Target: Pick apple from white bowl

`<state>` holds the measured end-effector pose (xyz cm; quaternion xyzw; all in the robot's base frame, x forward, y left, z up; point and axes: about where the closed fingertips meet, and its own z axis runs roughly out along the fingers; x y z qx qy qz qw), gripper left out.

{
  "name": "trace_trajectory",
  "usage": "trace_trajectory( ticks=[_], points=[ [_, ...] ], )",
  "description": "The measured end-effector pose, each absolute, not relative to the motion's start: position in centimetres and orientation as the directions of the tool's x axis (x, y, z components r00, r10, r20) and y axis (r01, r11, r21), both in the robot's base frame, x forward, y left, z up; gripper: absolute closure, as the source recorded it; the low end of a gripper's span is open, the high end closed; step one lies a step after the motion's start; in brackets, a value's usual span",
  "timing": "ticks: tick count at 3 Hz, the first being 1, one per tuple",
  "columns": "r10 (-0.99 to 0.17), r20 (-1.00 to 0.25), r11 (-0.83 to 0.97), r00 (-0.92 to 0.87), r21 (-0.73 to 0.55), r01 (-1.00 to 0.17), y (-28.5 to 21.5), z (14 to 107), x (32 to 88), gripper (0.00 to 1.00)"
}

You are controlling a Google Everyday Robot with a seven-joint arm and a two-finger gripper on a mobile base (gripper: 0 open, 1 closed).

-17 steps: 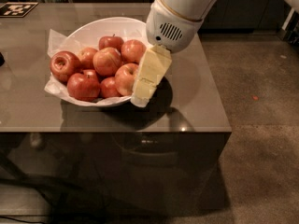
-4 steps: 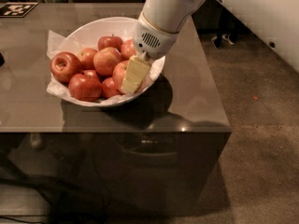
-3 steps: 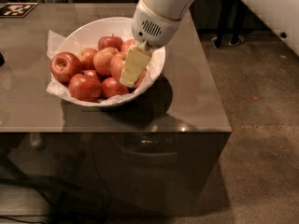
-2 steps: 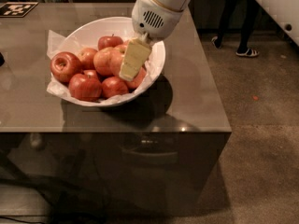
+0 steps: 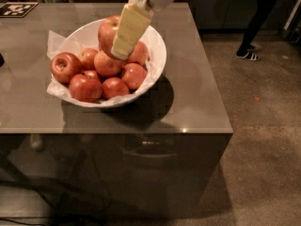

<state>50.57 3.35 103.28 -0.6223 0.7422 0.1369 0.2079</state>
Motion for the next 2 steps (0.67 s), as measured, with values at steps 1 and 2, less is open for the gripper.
trace_trajectory(
  ticks=[1, 2],
  points=[
    [-0.852, -0.512, 0.166, -0.105, -0.074, -0.983, 3.94, 106.07, 50.13, 1.00],
    [-0.852, -0.512, 0.166, -0.105, -0.074, -0.983, 3.94, 106.07, 50.13, 1.00]
  ],
)
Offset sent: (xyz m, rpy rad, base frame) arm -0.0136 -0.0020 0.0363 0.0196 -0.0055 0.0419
